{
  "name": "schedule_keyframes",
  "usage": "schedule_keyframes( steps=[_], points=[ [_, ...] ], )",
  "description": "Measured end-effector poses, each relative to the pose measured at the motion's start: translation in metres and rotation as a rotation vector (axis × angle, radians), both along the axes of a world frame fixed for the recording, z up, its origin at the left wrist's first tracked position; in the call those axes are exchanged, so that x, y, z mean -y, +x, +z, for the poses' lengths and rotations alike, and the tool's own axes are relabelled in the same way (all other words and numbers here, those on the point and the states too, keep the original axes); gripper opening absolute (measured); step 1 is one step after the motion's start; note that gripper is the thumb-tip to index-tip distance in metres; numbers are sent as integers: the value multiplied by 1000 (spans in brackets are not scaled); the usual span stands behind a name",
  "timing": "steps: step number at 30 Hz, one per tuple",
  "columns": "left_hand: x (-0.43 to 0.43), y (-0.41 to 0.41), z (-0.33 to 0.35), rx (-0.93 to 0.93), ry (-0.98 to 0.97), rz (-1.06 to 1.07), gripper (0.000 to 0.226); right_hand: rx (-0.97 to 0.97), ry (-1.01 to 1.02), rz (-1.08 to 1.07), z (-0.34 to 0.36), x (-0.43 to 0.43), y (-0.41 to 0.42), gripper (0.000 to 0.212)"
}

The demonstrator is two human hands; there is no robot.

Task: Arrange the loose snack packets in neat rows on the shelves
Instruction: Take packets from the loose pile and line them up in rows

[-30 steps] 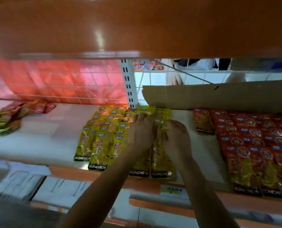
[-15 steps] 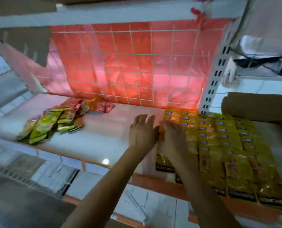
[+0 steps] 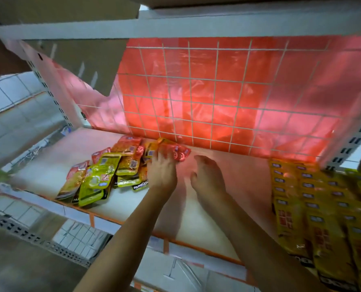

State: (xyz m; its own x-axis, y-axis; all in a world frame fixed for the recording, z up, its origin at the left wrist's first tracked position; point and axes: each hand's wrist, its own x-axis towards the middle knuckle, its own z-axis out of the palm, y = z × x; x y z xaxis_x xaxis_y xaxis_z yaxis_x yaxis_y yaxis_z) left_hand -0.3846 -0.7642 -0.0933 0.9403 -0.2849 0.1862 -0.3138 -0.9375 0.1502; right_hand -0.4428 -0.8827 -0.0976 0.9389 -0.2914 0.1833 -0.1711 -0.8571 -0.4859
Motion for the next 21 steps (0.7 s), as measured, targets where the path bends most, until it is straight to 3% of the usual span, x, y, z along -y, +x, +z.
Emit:
schedule_keyframes(
  steps=[10, 14, 21],
  points=[
    [-12, 67, -9, 74, 126, -63, 48, 5, 115, 85, -6, -18, 68, 69],
    [-14, 77, -16, 29, 68, -161, 38, -56, 68, 45, -15, -17, 82, 47],
    [-18, 83, -14, 0, -22, -241, 36, -108, 63, 15, -17, -8, 84, 36]
  ],
)
